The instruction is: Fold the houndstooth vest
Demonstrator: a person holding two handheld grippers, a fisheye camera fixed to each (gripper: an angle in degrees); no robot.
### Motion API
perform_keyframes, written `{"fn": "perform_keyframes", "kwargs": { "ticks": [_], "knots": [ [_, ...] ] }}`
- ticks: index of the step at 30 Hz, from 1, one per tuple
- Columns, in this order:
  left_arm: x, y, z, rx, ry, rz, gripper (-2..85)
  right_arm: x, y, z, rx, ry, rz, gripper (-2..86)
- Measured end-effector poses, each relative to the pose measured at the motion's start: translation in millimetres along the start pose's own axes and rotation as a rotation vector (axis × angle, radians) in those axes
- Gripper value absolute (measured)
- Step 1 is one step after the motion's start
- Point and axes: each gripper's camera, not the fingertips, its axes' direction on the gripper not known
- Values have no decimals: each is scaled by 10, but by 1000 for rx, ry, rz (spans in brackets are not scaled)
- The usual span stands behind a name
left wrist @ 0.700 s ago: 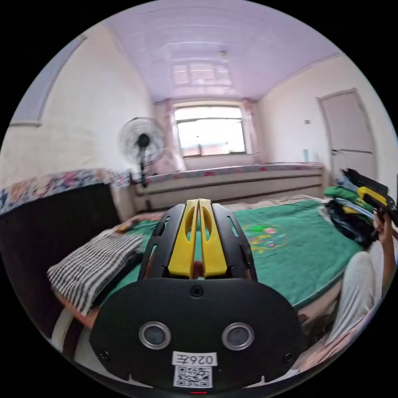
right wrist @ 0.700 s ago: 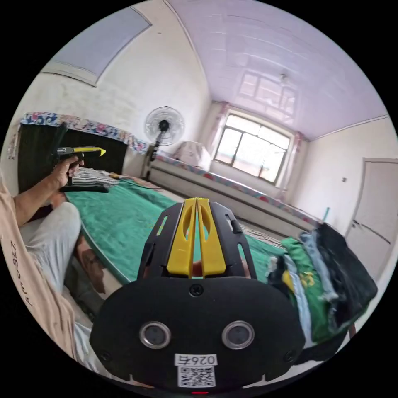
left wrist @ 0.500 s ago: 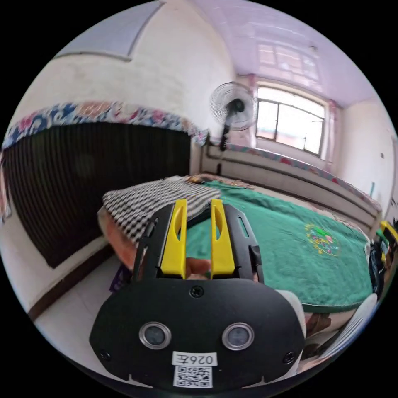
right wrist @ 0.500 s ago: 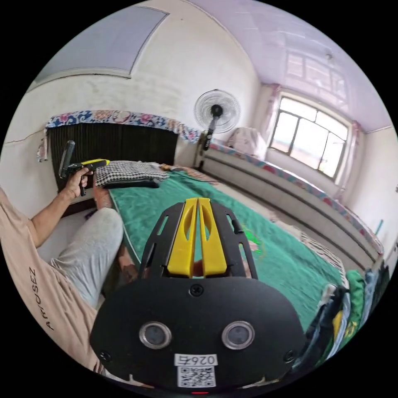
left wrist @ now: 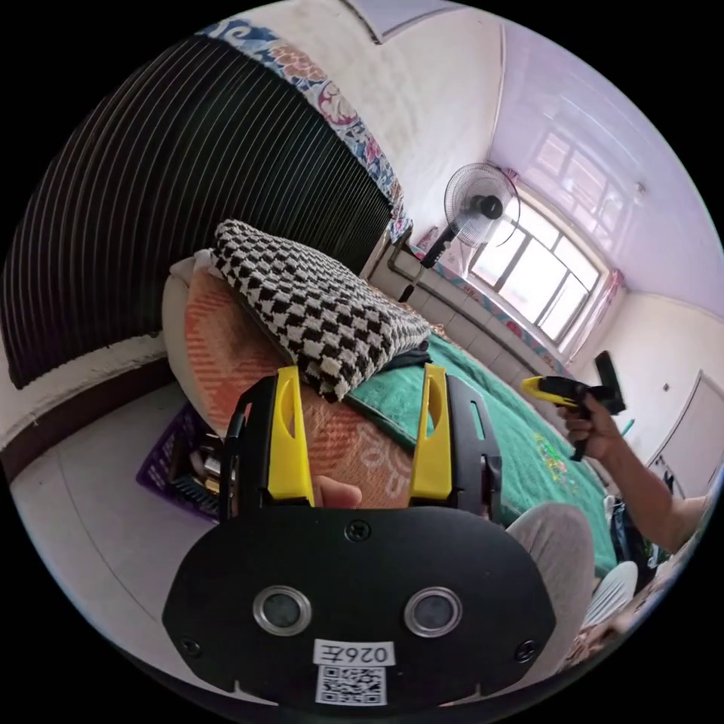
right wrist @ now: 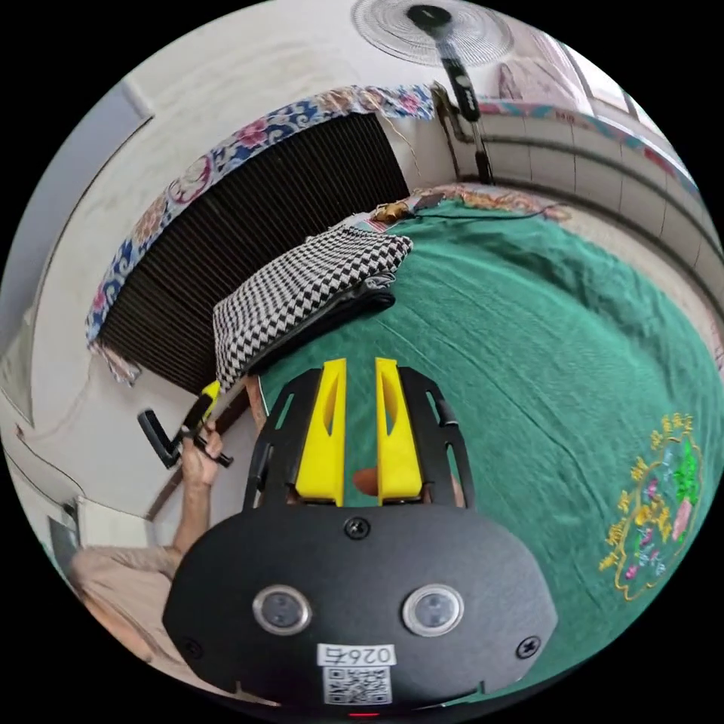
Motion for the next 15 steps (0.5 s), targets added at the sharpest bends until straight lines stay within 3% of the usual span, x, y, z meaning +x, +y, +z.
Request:
{"fn": "perform_keyframes", "kwargs": {
  "ticks": [7, 12, 15],
  "knots": [
    [-707, 363, -65, 25, 100, -112, 142, 1113, -1300, 958, -12, -281, 269, 98],
    [-777, 567, -13, 7, 134, -29, 163, 1540, -1789, 1502, -35, -290, 346, 125],
    [-735, 623, -20, -4, 74, 19, 103, 1791, -2010, 1760, -7, -298, 401, 139]
  ]
}}
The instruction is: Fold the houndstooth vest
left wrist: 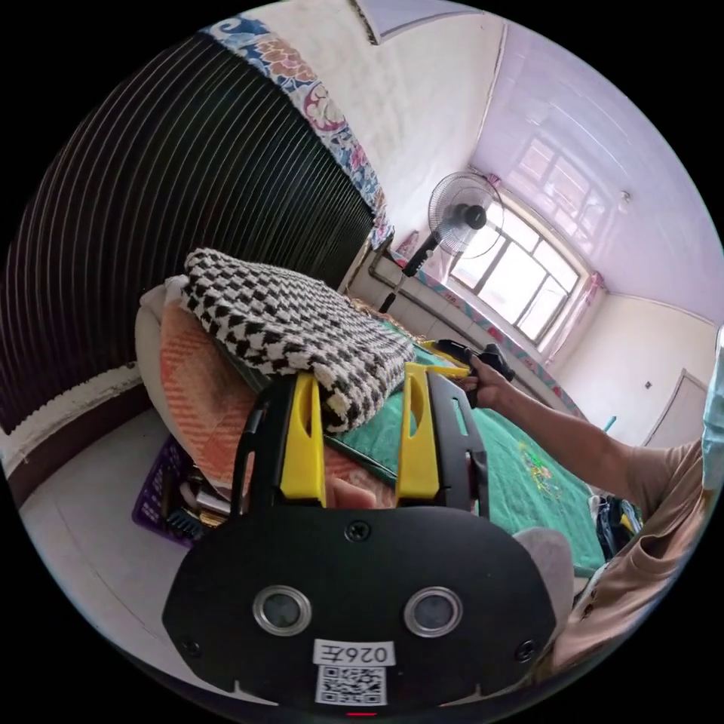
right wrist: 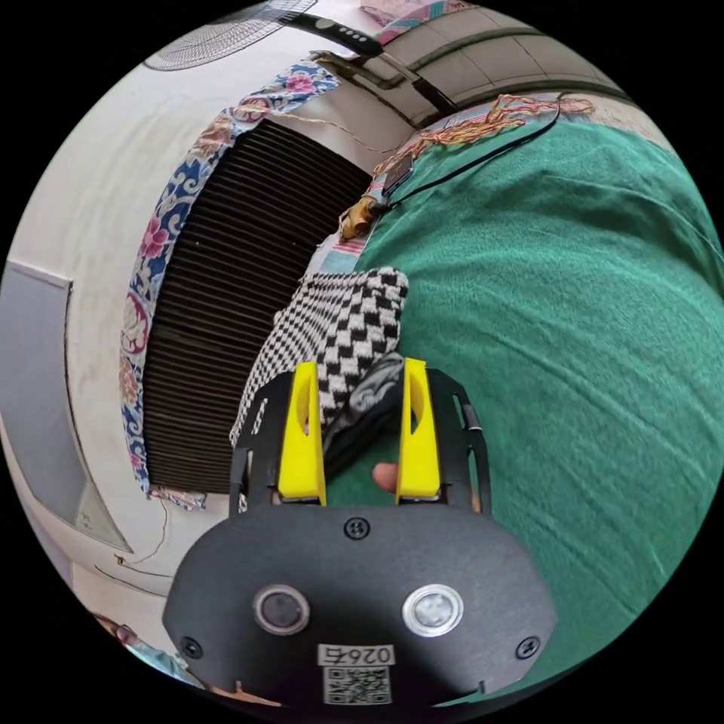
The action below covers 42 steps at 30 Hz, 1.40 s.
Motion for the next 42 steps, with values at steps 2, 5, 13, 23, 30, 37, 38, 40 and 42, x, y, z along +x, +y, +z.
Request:
{"fn": "perform_keyframes", "kwargs": {
  "ticks": [2, 5, 13, 23, 30, 37, 38, 40, 42],
  "knots": [
    [-3, 15, 10, -30, -102, 1, 64, 104, -163, 87, 19, -19, 25, 144],
    [9, 35, 68, -59, -113, 61, 48, 234, -339, 214, 28, -44, 60, 141],
    [47, -107, -33, -3, 3, 126, 29, -468, -237, -4, 34, 47, -147, -10],
    [737, -259, -878, 326, 245, 156, 23, -1730, 1296, -2316, 329, -204, -452, -12],
    [2254, 110, -764, 332, 649, 354, 25, -1692, 4030, -4750, 588, 31, -733, -3],
    [3974, 625, 728, 12, 1171, 353, 24, -416, 6986, -6285, 767, 196, -509, 11],
    [4135, 691, 862, -18, 1198, 354, 24, -322, 7206, -6368, 782, 212, -487, 12],
    [4702, 963, 1325, -130, 1289, 354, 25, -37, 8034, -6594, 856, 290, -424, 11],
    [5055, 1191, 1627, -194, 1340, 346, 25, 62, 8583, -6658, 902, 367, -399, 11]
  ]
}}
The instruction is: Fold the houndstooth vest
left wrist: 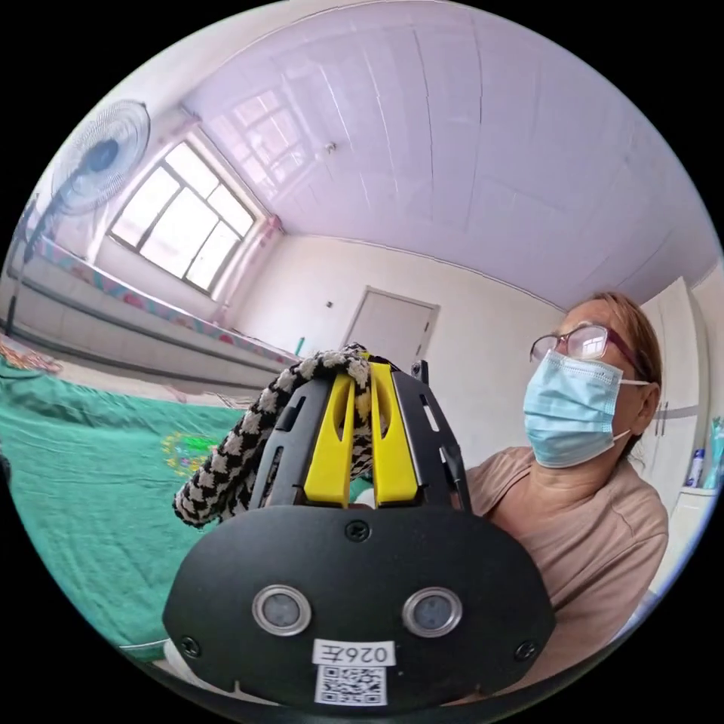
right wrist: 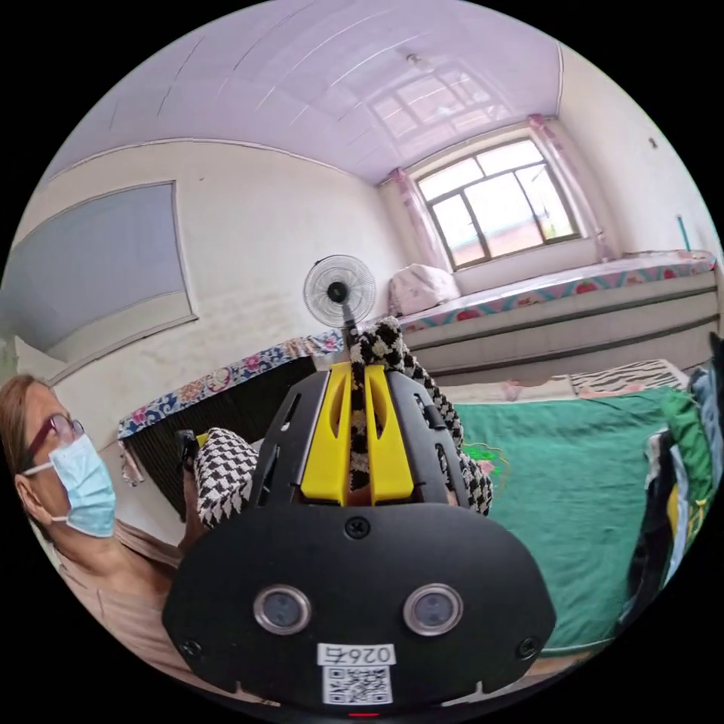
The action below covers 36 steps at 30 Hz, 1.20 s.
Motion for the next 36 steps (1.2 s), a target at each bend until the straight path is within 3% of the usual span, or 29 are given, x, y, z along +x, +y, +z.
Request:
{"fn": "perform_keyframes", "kwargs": {
  "ticks": [3, 6, 12, 16, 20, 22, 24, 27, 36],
  "knots": [
    [-354, 150, 642, -59, 77, -82, 24, -71, 400, -472, 35, 80, -47, 9],
    [-646, 140, 1014, -94, 64, -137, 24, 26, 606, -420, -6, 79, -35, 5],
    [-608, -356, 999, -45, -187, -33, 26, 586, 816, 783, -103, -99, 193, -11],
    [-350, -584, 1201, -22, -282, 113, 33, 512, 676, 1609, -112, -169, 197, -11],
    [-877, -111, 2013, -184, -221, -53, 47, 555, 715, 2146, -179, 36, 102, -6],
    [-1433, 521, 2652, -435, -203, -316, 20, 813, 1056, 2356, -259, 238, 189, -9],
    [-1622, 904, 2875, -524, -129, -429, 0, 951, 1401, 2236, -250, 270, 250, -12],
    [-1553, 1016, 2851, -422, 112, -418, -8, 974, 1909, 1972, -272, 258, 270, -13],
    [-1586, -284, 2469, -324, -302, -193, -9, 63, 2919, 2106, -342, 131, 173, -9]
  ]
}}
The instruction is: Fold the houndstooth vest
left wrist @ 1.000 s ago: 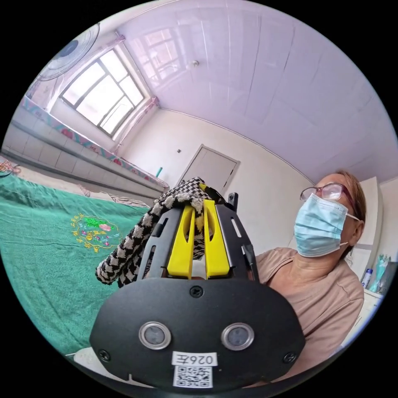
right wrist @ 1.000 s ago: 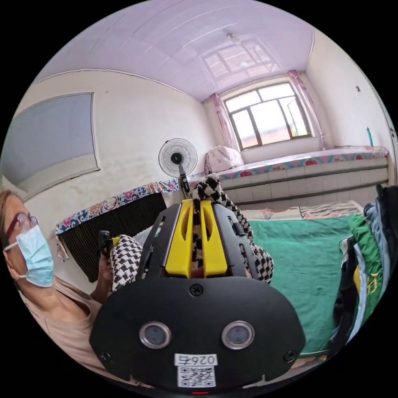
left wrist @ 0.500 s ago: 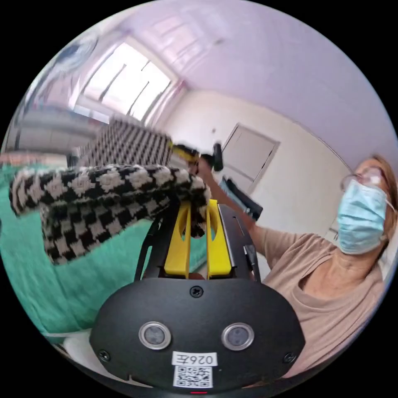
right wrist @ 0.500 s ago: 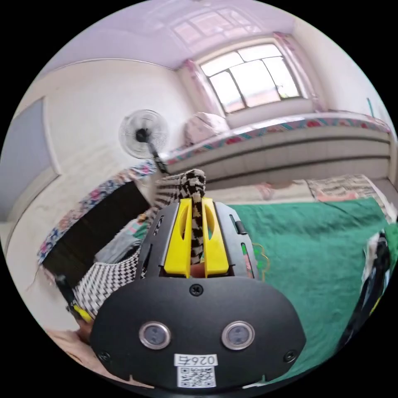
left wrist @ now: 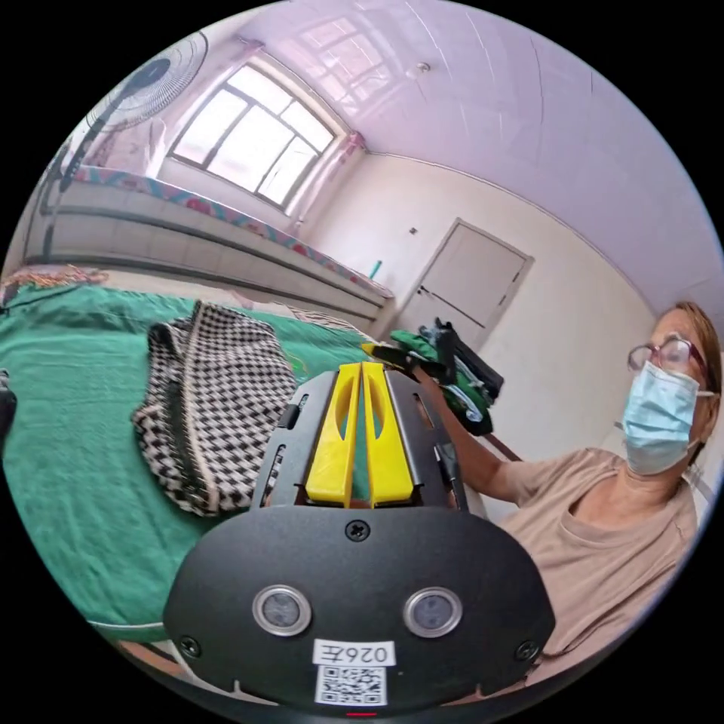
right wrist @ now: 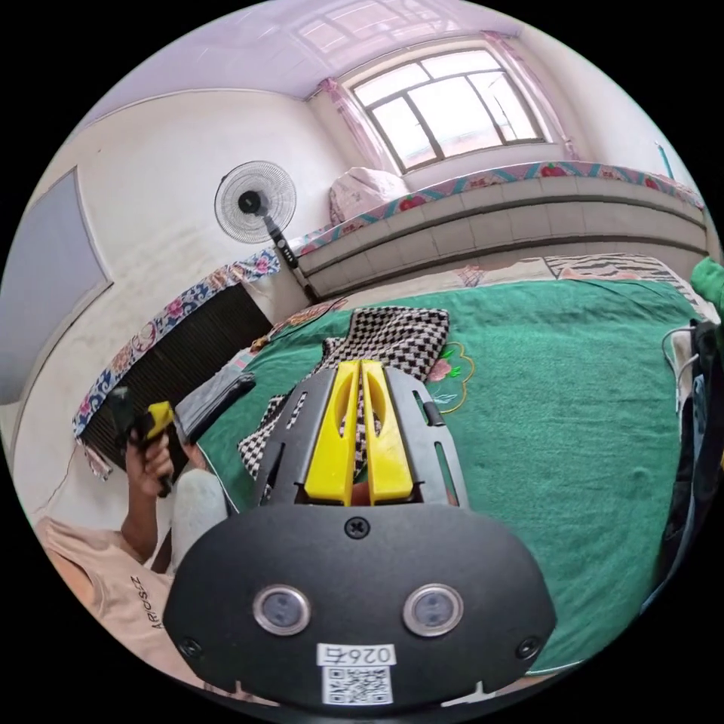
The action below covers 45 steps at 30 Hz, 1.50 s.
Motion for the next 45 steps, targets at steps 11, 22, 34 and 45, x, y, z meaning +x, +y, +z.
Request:
{"fn": "perform_keyframes", "kwargs": {
  "ticks": [11, 22, 34, 45],
  "knots": [
    [-1364, -943, 863, -224, -285, -107, 71, -1145, 394, 1434, -265, -18, -196, -9],
    [-937, -1422, 1010, -385, -401, -55, 76, -2219, 491, 1947, -254, 10, -370, -10],
    [-353, -1909, 1255, -480, -519, 67, 139, -3084, 571, 2258, -267, 1, -519, 13],
    [-265, -2231, 1695, -703, -501, 38, 171, -3257, 529, 2770, -389, -90, -488, 97]
  ]
}}
